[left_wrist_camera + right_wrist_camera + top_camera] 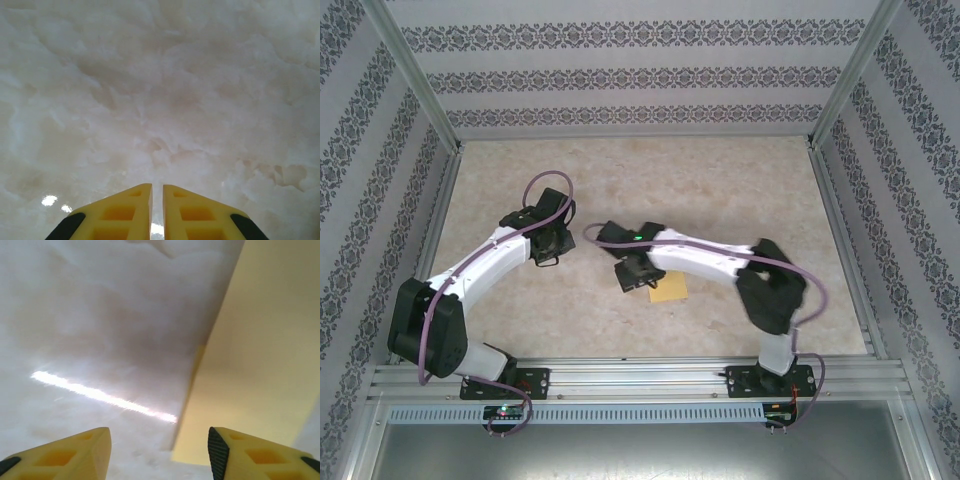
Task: Fold a paper plane with a square sheet of paper (pick it up from the middle)
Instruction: Turn over the paper at the center of the table, then move the paper to the center of the table.
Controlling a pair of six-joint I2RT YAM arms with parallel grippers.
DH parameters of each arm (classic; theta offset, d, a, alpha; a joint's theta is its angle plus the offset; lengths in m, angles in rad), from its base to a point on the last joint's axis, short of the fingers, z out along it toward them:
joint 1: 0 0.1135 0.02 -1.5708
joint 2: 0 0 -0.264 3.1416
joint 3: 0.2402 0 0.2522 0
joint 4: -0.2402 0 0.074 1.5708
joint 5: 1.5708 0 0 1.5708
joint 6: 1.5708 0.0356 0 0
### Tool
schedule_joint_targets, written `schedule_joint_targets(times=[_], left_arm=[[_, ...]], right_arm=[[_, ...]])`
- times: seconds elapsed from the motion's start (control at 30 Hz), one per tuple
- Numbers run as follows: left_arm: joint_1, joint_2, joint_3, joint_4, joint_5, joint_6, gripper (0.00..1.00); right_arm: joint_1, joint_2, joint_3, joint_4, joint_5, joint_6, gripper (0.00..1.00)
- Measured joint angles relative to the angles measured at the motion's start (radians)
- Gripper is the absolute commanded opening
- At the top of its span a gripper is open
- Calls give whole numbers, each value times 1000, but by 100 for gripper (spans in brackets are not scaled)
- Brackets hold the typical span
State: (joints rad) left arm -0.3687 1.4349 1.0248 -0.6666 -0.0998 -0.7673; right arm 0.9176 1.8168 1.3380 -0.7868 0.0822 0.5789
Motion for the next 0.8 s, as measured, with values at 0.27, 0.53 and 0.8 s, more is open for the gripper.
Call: schedule_joint_targets(times=[0.27,0.53,0.8], left_arm=[[2,18,-4,91,179,36,20],[-39,127,6,196,394,66,25],[-108,295,153,225,519,79,25]], right_arm=[[-263,-208,-415,533,-359,137,17],[-265,-71,-531,811,-466,293,15],[-239,-49,-594,1061,-487,407,24]])
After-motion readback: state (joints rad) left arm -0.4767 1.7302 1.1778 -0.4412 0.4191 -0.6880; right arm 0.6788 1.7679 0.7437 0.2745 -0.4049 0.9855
